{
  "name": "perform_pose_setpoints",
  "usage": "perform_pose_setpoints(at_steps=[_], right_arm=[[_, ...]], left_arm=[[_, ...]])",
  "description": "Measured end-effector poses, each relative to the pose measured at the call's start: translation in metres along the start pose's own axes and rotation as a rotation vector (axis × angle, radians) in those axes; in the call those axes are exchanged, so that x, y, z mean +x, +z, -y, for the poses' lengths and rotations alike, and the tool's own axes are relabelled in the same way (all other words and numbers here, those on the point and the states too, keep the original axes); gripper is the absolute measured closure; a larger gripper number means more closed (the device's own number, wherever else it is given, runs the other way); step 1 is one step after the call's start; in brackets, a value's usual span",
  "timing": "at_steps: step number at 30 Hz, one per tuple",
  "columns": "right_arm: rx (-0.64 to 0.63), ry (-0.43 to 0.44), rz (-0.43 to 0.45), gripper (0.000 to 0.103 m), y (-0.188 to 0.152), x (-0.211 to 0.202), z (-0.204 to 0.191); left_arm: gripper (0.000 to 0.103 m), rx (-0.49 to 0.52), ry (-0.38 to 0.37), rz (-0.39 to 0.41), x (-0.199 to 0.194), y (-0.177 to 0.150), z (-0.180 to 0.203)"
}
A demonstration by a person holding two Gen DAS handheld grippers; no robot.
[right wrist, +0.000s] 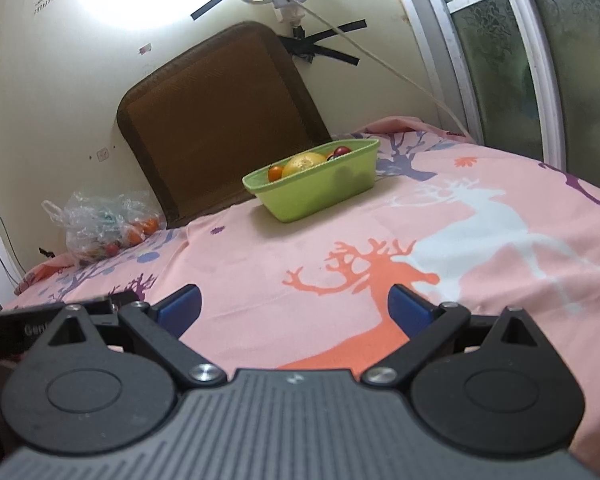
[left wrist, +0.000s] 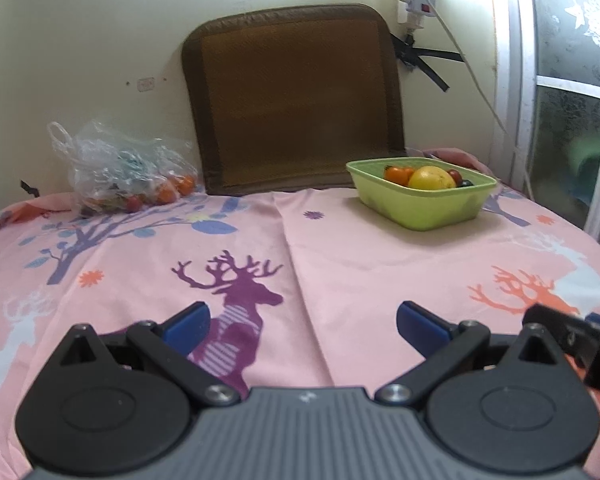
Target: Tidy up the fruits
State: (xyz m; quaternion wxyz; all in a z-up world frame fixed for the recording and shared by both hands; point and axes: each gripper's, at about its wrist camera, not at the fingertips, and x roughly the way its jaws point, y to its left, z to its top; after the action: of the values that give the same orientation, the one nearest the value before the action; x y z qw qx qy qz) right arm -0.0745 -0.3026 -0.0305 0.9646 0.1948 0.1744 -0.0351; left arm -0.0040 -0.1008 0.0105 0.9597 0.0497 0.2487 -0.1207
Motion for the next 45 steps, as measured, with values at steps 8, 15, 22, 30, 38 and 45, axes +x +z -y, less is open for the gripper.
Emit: perform_pose_setpoints(at_steps=[8,15,22,30,38,45], right_arm=[[0.001,0.007,-0.013,0.002,0.0,0.004,0.001],[-0.018,0.013,0.0,0.002,0.0,0.005,-0.003],[-0.031,0.011,0.018,0.002,0.001,0.003,-0.005],[-0.036,0.013,0.026,0.002,0.0,0.001,-0.006],[-0.034,0.013,0.029,0.002,0.0,-0.001,-0.006],[-0.031,0.01,0.033,0.002,0.0,-0.001,-0.006]], left_arm=[[0.0,-0.021,0.029,0.003,0.003,0.001,-0.003],[0.0,-0.044,0.064,0.024,0.002,0.004,-0.008],[0.0,-0.104,0.005,0.058,-0.006,0.008,-0.016],[0.0,-0.076,0.034,0.03,-0.002,0.004,-0.01],[0.0,-0.059,0.049,0.032,-0.005,0.004,-0.008],[0.0,-0.034,0.039,0.031,-0.007,0.003,-0.003]])
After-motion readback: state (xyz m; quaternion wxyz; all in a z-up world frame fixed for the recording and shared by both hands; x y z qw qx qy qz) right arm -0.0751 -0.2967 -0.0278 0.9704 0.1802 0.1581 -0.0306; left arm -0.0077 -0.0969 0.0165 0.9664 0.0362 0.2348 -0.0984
